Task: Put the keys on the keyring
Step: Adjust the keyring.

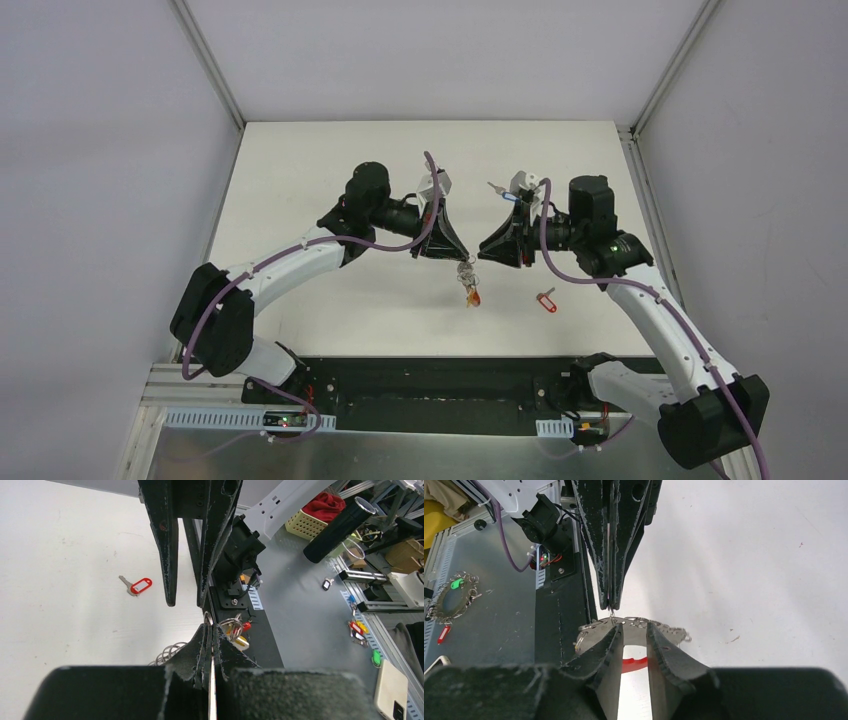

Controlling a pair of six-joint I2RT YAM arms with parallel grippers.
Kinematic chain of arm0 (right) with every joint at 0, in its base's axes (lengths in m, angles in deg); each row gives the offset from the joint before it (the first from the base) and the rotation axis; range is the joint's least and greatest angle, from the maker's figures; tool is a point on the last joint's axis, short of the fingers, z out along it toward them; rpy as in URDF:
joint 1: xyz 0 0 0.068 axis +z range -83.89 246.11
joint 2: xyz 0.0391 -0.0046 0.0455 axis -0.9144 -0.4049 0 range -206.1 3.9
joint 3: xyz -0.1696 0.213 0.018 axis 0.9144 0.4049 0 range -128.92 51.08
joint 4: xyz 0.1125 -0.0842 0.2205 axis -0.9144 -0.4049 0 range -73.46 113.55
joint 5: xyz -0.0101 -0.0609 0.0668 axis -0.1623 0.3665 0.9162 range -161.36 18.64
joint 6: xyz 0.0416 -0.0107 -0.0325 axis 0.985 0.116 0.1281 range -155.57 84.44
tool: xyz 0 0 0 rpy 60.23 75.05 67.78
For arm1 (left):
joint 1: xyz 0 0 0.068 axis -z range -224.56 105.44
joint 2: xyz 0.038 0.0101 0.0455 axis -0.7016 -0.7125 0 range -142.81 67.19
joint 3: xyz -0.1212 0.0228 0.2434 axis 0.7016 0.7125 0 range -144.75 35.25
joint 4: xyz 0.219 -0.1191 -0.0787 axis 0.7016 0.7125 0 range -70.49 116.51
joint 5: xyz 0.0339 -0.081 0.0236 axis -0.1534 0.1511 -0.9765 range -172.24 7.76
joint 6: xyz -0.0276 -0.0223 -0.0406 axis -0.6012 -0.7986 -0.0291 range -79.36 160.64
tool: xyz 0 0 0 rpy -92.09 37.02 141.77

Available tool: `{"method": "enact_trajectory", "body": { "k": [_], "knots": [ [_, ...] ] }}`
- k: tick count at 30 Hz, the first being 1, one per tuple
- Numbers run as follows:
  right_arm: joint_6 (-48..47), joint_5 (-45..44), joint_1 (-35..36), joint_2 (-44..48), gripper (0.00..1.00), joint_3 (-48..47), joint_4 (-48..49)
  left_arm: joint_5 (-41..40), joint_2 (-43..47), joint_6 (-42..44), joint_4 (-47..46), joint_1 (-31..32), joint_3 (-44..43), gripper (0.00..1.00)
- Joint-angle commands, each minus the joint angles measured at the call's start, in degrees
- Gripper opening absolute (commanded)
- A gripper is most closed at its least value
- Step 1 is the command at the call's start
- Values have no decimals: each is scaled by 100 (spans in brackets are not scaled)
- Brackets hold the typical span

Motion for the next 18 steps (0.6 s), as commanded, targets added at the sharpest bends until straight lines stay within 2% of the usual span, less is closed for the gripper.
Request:
{"method": "enact_trajectory", "body": {
  "k": [1, 6, 18],
  "knots": [
    [-126, 239, -16, -61, 26, -155, 157, 230, 63, -146, -488, -1, -14, 0],
    [-256, 586, 2, -81, 27, -124, 72, 160, 49, -183, -528, -1, -22, 0],
    [-443, 704, 9, -10, 30, -21, -33, 51, -47, -469, -790, -1, -10, 0]
  ]
}}
